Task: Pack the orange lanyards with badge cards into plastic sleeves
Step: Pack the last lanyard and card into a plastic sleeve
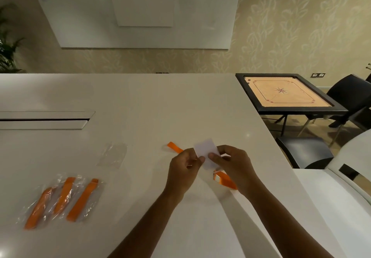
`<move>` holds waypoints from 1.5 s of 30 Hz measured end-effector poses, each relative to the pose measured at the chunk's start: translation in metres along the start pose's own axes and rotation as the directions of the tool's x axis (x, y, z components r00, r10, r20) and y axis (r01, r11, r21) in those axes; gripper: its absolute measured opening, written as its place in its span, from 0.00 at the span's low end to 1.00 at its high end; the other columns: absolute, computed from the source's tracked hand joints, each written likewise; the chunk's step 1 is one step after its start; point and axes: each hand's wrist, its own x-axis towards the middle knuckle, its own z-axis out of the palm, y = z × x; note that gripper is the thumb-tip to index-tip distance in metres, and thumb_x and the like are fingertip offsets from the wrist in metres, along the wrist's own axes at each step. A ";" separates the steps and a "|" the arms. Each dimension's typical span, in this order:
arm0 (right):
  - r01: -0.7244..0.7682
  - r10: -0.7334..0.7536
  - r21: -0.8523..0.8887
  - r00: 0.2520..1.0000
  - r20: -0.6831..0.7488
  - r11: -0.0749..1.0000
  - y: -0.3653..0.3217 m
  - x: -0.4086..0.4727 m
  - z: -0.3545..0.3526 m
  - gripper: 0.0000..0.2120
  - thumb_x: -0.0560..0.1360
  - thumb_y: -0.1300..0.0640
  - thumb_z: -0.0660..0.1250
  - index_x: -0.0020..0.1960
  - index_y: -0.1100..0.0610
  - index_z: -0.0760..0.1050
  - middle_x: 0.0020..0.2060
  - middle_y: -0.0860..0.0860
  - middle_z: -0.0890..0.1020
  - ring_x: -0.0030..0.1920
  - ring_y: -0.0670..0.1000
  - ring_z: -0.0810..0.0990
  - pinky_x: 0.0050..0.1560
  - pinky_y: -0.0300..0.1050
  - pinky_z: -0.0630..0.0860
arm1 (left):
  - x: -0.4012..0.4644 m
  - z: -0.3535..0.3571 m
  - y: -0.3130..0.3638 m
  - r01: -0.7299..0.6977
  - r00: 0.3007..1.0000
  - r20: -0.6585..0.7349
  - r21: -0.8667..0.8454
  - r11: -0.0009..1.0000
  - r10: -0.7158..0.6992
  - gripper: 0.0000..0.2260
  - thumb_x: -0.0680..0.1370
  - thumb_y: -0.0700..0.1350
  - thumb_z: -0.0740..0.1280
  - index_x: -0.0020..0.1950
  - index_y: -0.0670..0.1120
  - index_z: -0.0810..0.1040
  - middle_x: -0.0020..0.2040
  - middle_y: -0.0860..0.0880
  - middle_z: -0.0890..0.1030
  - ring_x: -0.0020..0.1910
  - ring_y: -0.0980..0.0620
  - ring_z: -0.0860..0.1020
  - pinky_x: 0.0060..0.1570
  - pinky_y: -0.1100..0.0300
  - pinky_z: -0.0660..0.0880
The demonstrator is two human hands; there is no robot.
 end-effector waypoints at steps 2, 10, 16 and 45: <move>-0.010 0.009 0.072 1.000 0.010 0.997 -0.012 -0.001 0.010 0.03 0.75 0.54 0.80 0.47 0.49 0.87 0.42 0.46 0.89 0.40 0.50 0.89 0.40 0.45 0.87 | 0.000 -0.011 0.008 0.008 1.000 -0.007 -0.050 0.999 -0.008 0.08 0.80 0.47 0.74 0.52 0.61 0.82 0.47 0.62 0.87 0.46 0.60 0.86 0.48 0.60 0.84; -0.056 0.037 0.262 0.997 0.075 0.963 -0.036 -0.006 0.051 0.07 0.79 0.55 0.76 0.55 0.57 0.85 0.47 0.53 0.90 0.47 0.55 0.90 0.48 0.47 0.87 | 0.006 -0.058 0.032 -0.017 0.989 -0.146 -0.097 0.995 0.003 0.05 0.78 0.45 0.76 0.48 0.55 0.83 0.44 0.58 0.88 0.44 0.58 0.87 0.44 0.58 0.86; -0.144 0.048 0.365 0.965 0.259 0.920 -0.042 -0.018 0.080 0.10 0.84 0.56 0.69 0.62 0.60 0.82 0.50 0.58 0.90 0.53 0.58 0.90 0.60 0.53 0.84 | 0.012 -0.087 0.041 -0.059 0.966 -0.255 -0.038 0.998 0.047 0.06 0.77 0.48 0.77 0.48 0.58 0.82 0.43 0.57 0.88 0.42 0.56 0.87 0.42 0.57 0.86; -0.299 -0.024 0.549 0.863 0.504 0.780 -0.085 -0.019 0.082 0.12 0.80 0.65 0.65 0.60 0.64 0.82 0.49 0.61 0.85 0.37 0.54 0.78 0.39 0.48 0.74 | 0.016 -0.135 0.033 -0.683 0.680 0.097 0.445 0.579 0.727 0.11 0.81 0.33 0.69 0.63 0.38 0.84 0.63 0.45 0.85 0.67 0.46 0.82 0.64 0.42 0.80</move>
